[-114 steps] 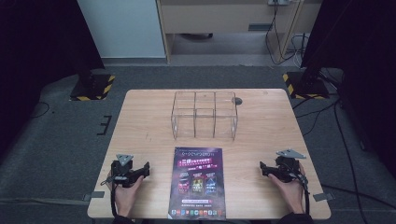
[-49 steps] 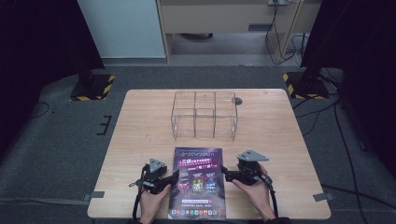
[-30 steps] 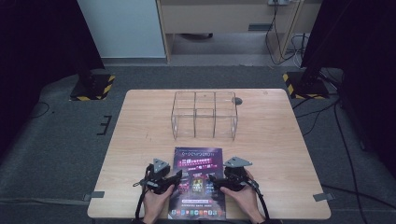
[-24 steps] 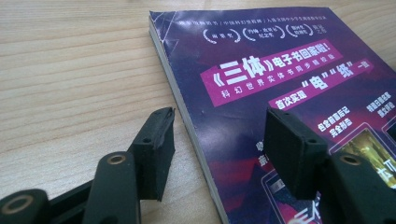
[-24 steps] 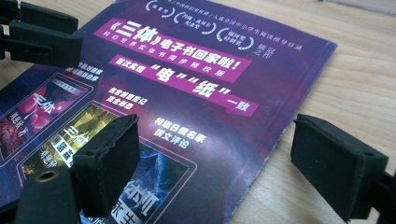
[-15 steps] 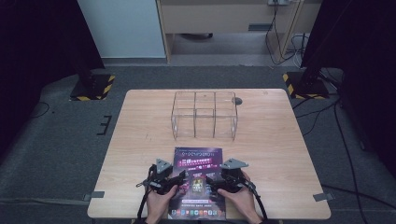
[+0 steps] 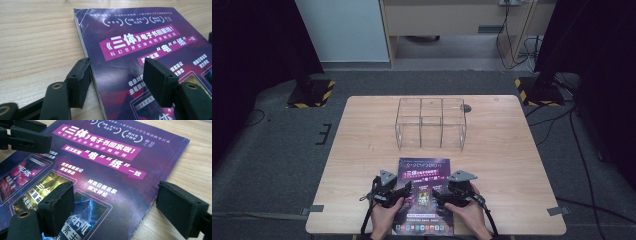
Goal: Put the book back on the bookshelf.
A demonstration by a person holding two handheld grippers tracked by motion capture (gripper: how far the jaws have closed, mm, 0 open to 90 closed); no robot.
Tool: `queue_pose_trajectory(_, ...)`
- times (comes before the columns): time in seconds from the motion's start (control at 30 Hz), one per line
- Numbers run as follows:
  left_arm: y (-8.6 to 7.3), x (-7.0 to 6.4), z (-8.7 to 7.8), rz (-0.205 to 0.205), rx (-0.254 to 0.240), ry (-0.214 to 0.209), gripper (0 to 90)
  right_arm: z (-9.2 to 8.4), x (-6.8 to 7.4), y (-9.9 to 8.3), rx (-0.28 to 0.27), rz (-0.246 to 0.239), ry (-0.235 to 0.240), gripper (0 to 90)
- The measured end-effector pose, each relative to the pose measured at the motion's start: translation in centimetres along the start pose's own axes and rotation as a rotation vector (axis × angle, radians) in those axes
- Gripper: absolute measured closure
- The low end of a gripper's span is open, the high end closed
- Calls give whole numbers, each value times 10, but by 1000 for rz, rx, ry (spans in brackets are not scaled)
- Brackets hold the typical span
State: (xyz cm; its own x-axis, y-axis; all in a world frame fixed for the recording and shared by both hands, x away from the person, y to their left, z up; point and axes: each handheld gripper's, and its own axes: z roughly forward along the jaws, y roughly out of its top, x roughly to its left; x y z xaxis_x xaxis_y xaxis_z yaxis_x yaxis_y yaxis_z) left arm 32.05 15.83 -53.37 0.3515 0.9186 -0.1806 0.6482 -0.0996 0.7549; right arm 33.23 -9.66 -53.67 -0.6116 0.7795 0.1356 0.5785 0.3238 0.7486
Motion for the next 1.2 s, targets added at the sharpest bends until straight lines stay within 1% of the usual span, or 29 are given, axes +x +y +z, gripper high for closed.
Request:
queue_pose_trajectory(0.07,0,0,0,3,1,-1,399,0,0,0,2,-8,1,152)
queue_pose_trajectory(0.13,0,0,0,14,2,4,398,0,1,0,6,-10,-3,152)
queue_pose_trajectory(0.2,0,-2,1,27,-3,16,396,-1,1,0,9,-11,-9,152)
queue_pose_trajectory(0.23,0,-2,1,24,-6,16,392,0,1,0,6,-13,-10,151)
queue_pose_trajectory(0.3,0,0,0,0,-3,-1,393,0,2,0,9,-21,-7,145)
queue_pose_trajectory(0.43,-1,4,-1,-62,-14,-25,420,0,0,0,-1,4,9,134)
queue_pose_trajectory(0.5,-1,5,-2,-87,-14,-31,440,0,0,0,0,3,18,128)
queue_pose_trajectory(0.53,-1,5,-2,-87,-14,-31,445,0,0,0,0,3,18,128)
queue_pose_trajectory(0.57,-2,6,-3,-111,-19,-42,450,0,-1,0,0,6,18,126)
queue_pose_trajectory(0.63,-1,7,-4,-116,-20,-48,454,0,-1,0,-2,11,23,127)
queue_pose_trajectory(0.67,-1,7,-6,-131,-27,-60,455,0,-3,0,-8,24,34,127)
queue_pose_trajectory(0.7,-1,7,-6,-135,-30,-65,454,0,-4,0,-12,34,35,127)
queue_pose_trajectory(0.73,-1,7,-7,-137,-32,-71,454,-1,-5,0,-12,35,41,127)
queue_pose_trajectory(0.87,-1,7,-10,-144,-48,-83,453,-1,-6,0,-16,43,44,127)
queue_pose_trajectory(0.9,-1,6,-12,-141,-60,-95,453,-1,-6,0,-20,51,46,127)
queue_pose_trajectory(0.93,-1,6,-12,-141,-60,-95,453,-1,-7,-1,-23,57,51,127)
queue_pose_trajectory(0.97,-1,6,-15,-138,-72,-108,452,-2,-7,-1,-23,65,53,127)
queue_pose_trajectory(1.07,0,5,-18,-133,-92,-132,449,-2,-9,-1,-27,72,60,127)
queue_pose_trajectory(1.1,0,5,-18,-141,-88,-161,443,-2,-9,-1,-27,74,64,127)
queue_pose_trajectory(1.13,0,5,-17,-150,-73,-225,457,-2,-9,-1,-28,77,68,127)
queue_pose_trajectory(1.17,-1,1,-16,-148,-71,-248,458,-2,-10,-1,-31,76,69,127)
queue_pose_trajectory(1.2,-1,-4,-15,-112,-60,-219,447,-2,-10,-1,-31,77,70,127)
